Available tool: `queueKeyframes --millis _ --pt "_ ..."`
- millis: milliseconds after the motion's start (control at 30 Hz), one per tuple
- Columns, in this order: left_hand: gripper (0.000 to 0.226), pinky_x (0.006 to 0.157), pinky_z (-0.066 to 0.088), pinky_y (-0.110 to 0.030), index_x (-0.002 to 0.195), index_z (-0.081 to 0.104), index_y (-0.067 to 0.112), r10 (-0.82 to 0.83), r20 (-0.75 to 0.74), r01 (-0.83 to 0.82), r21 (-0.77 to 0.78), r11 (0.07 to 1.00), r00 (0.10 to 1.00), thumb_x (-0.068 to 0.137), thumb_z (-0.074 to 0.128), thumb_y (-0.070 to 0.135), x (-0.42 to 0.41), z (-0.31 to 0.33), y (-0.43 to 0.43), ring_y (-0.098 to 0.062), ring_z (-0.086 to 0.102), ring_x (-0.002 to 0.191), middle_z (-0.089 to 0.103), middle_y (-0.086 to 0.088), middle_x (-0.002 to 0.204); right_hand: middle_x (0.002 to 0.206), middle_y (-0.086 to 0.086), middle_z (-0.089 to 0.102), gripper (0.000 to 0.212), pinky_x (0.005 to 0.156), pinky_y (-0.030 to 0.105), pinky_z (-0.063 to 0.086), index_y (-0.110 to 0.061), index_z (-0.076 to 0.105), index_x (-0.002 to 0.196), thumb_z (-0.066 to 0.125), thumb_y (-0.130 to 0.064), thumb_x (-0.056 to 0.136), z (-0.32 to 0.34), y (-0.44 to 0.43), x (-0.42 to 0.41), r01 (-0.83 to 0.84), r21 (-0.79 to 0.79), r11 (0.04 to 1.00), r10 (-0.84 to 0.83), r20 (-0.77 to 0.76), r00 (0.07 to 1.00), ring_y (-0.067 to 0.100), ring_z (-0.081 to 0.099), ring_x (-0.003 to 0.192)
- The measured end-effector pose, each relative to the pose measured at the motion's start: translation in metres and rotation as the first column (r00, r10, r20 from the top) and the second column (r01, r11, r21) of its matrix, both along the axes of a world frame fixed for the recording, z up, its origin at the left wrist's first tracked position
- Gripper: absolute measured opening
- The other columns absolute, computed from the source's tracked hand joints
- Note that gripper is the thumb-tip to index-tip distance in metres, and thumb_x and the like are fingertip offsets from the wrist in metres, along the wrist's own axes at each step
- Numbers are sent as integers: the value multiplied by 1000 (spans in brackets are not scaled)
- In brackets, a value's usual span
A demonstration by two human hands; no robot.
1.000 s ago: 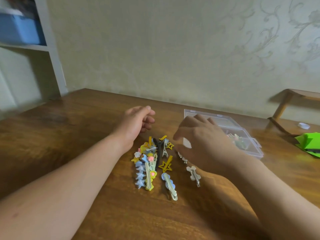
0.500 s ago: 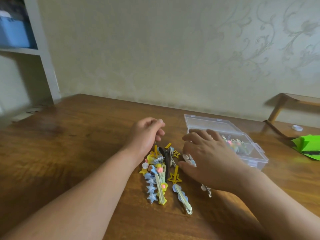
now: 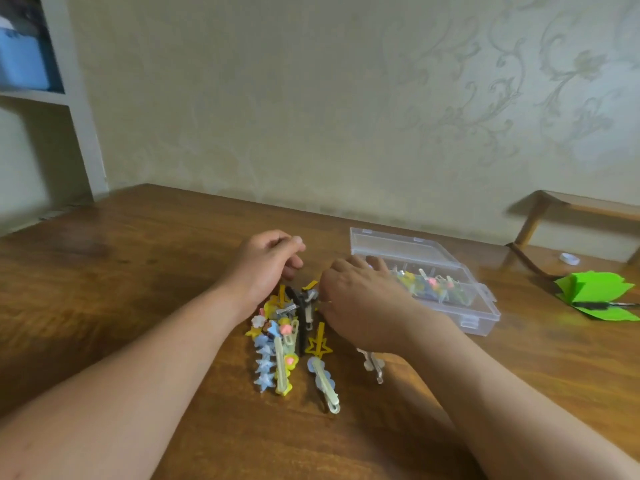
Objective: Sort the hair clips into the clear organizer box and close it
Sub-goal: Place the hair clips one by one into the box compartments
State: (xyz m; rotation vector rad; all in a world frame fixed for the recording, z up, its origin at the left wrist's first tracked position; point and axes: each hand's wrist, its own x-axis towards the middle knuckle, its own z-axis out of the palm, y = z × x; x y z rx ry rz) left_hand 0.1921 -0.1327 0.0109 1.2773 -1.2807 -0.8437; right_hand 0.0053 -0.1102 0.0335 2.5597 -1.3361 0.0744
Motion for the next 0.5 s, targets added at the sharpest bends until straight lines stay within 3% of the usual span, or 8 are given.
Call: queueKeyframes --millis 100,167,333,500 --pt "22 55 48 -15 102 76 5 8 -42 -9 -25 1000 999 105 61 21 -3 0 -1 -16 61 68 71 -10 83 119 6 60 25 111 52 33 -19 60 114 48 -35 99 -2 0 -2 0 -2 1000 0 -2 1000 32 52 121" --pt "22 54 48 -14 101 77 5 -2 -32 1 -33 999 1000 105 61 20 -3 -2 -2 -16 61 68 72 -12 84 119 7 62 24 115 57 32 -18 60 115 48 -31 99 -3 0 -3 -5 9 1000 5 19 1000 33 53 121" --pt "22 67 52 -26 98 79 11 -31 -5 31 -32 999 1000 105 62 23 -3 -2 0 -15 66 74 75 -14 90 118 0 66 21 119 60 28 -24 57 120 50 -31 101 -5 -4 -7 -30 42 999 24 152 988 27 54 124" --pt "21 74 53 -38 97 80 15 -53 -6 53 -24 998 999 104 63 27 1 -4 -4 -21 65 76 76 -10 87 121 -9 63 19 113 44 36 -35 68 114 52 -34 103 23 -7 -33 4 33 999 -14 321 947 18 53 122"
